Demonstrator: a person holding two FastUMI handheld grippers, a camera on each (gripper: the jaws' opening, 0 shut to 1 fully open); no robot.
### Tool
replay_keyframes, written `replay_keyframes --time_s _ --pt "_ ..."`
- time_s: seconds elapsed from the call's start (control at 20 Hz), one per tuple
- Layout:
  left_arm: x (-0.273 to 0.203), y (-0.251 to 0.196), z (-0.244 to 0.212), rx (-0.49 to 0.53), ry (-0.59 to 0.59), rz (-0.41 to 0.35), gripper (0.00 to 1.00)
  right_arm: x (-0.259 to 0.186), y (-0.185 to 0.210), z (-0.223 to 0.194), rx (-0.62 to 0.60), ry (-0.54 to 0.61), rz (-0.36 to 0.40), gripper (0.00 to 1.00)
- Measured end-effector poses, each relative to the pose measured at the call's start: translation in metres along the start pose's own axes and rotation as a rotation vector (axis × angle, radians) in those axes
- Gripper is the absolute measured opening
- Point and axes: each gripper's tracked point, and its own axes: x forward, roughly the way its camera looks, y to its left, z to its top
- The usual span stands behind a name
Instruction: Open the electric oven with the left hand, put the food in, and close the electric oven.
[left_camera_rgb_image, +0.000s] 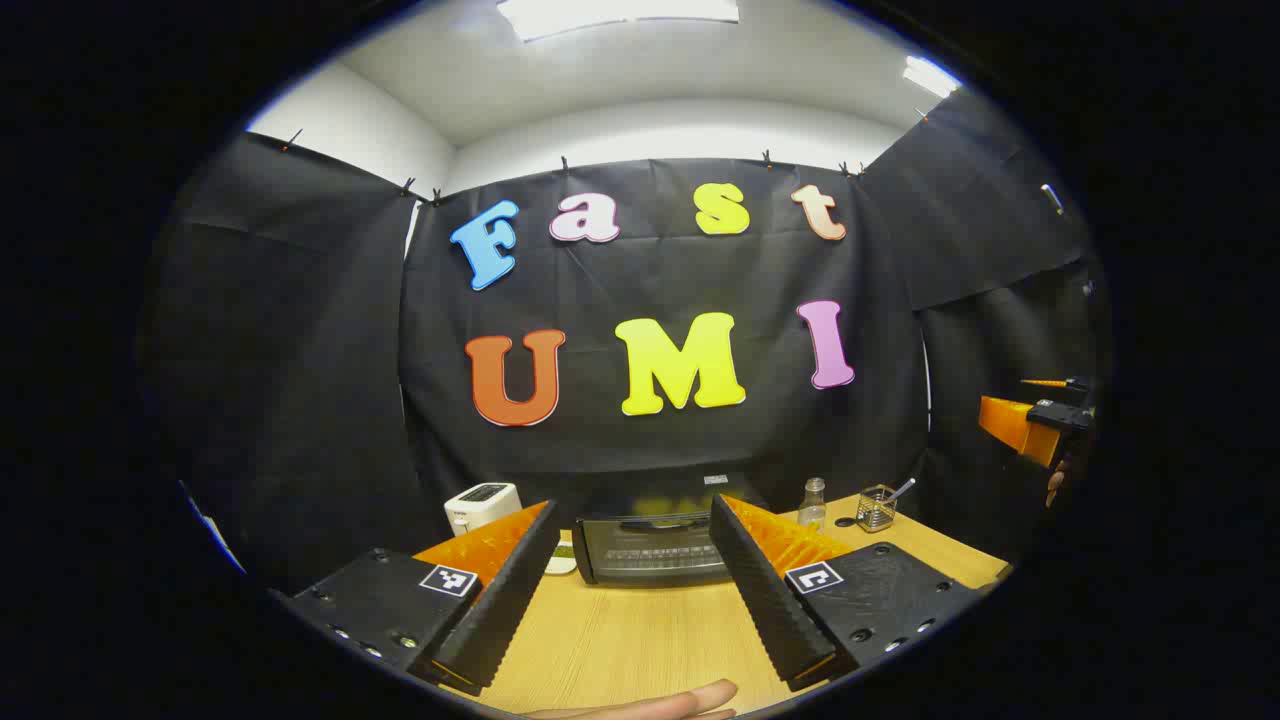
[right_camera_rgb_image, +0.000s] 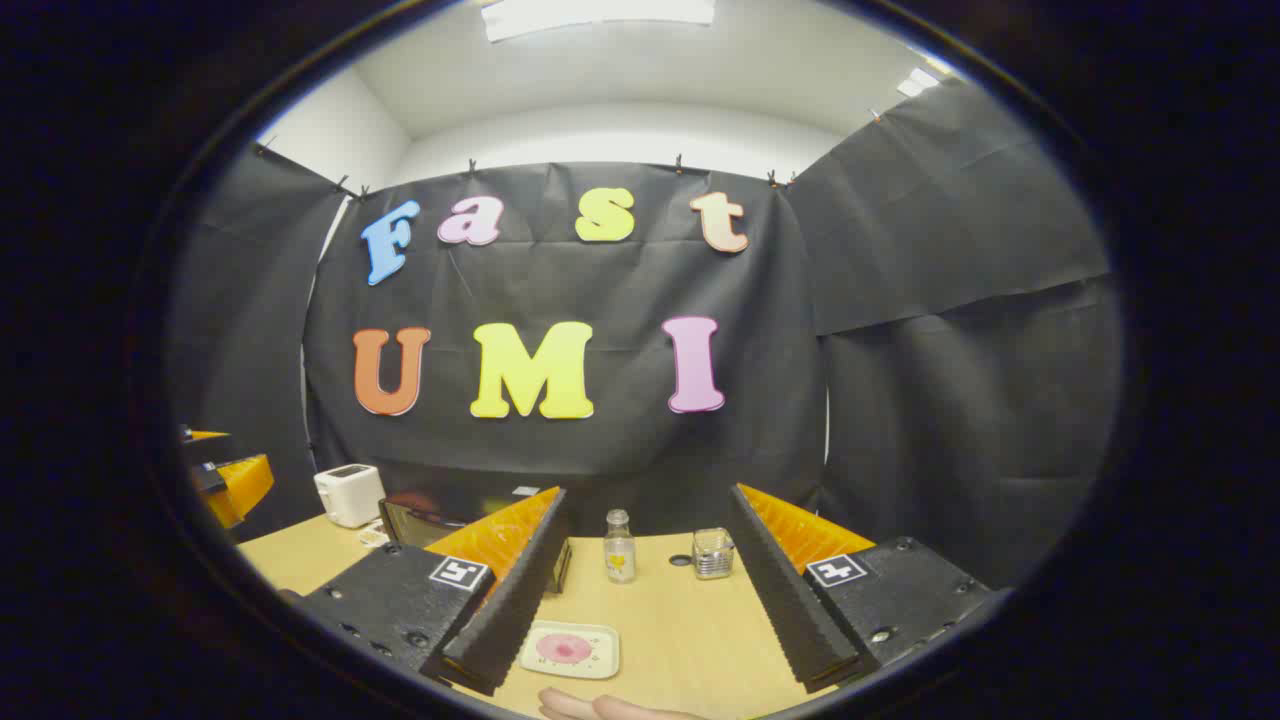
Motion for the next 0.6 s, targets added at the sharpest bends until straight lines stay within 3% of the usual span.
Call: replay_keyframes --time_s 0.1,0.6 --pt "-0.001 -0.004 0.0 0.001 -0.004 -0.009 0.96 0.0 -0.008 0.003 -0.002 -0.004 -0.013 1.0" --pt "0.027 -0.009 -0.016 -0.092 -0.007 -0.065 0.96 0.002 -0.018 0.009 -0.003 -0.042 0.002 0.96"
